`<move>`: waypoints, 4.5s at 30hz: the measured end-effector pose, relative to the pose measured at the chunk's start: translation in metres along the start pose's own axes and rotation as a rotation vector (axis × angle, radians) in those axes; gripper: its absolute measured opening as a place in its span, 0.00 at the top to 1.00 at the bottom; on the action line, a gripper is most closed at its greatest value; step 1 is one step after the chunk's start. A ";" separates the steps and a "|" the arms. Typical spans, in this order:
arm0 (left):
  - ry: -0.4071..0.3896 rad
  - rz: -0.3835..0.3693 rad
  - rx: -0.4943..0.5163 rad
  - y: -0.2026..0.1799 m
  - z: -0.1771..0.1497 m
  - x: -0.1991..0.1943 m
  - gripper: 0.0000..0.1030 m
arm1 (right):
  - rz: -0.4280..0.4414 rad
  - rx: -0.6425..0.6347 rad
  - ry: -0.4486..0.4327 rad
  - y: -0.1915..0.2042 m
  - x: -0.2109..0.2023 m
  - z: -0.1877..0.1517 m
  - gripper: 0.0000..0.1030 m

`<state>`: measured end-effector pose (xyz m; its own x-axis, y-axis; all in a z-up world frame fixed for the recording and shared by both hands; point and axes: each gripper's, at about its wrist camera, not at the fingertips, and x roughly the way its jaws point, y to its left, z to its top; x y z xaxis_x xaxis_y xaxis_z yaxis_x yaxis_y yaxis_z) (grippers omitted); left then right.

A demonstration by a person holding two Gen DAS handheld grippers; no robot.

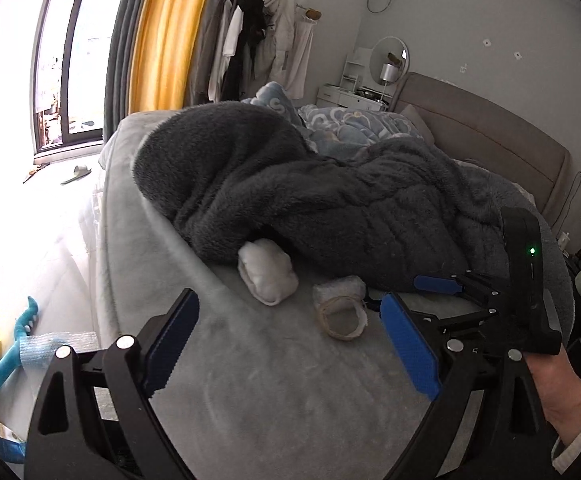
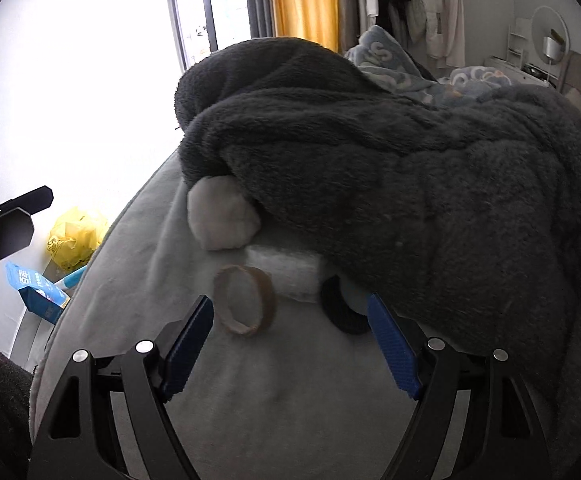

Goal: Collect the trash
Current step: 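Move both tools back to the remaining trash on the bed, then grasp the black curved plastic piece with the right tool, then grasp the thin brown tape roll with the left tool, then carry both items to the bin and open the left tool to drop the tape roll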

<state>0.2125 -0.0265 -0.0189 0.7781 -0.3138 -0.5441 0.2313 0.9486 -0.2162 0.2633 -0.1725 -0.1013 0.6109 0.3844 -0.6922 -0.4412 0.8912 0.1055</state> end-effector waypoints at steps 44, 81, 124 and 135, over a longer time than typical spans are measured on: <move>0.252 -0.090 -0.171 -0.038 -0.031 0.137 0.34 | 0.060 0.042 0.076 -0.044 0.078 -0.010 0.61; 0.191 -0.057 -0.158 -0.001 -0.037 0.065 0.49 | 0.010 0.085 0.016 -0.018 -0.012 -0.022 0.81; 0.424 0.303 -0.312 0.228 -0.150 -0.042 0.49 | 0.251 -0.108 0.055 0.259 0.001 0.036 0.81; 0.633 0.335 -0.410 0.271 -0.209 -0.041 0.48 | 0.288 -0.169 0.112 0.309 0.025 0.035 0.81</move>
<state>0.1211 0.2351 -0.2247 0.2629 -0.0983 -0.9598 -0.2814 0.9437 -0.1737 0.1656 0.1207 -0.0608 0.3741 0.5767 -0.7263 -0.6933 0.6941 0.1940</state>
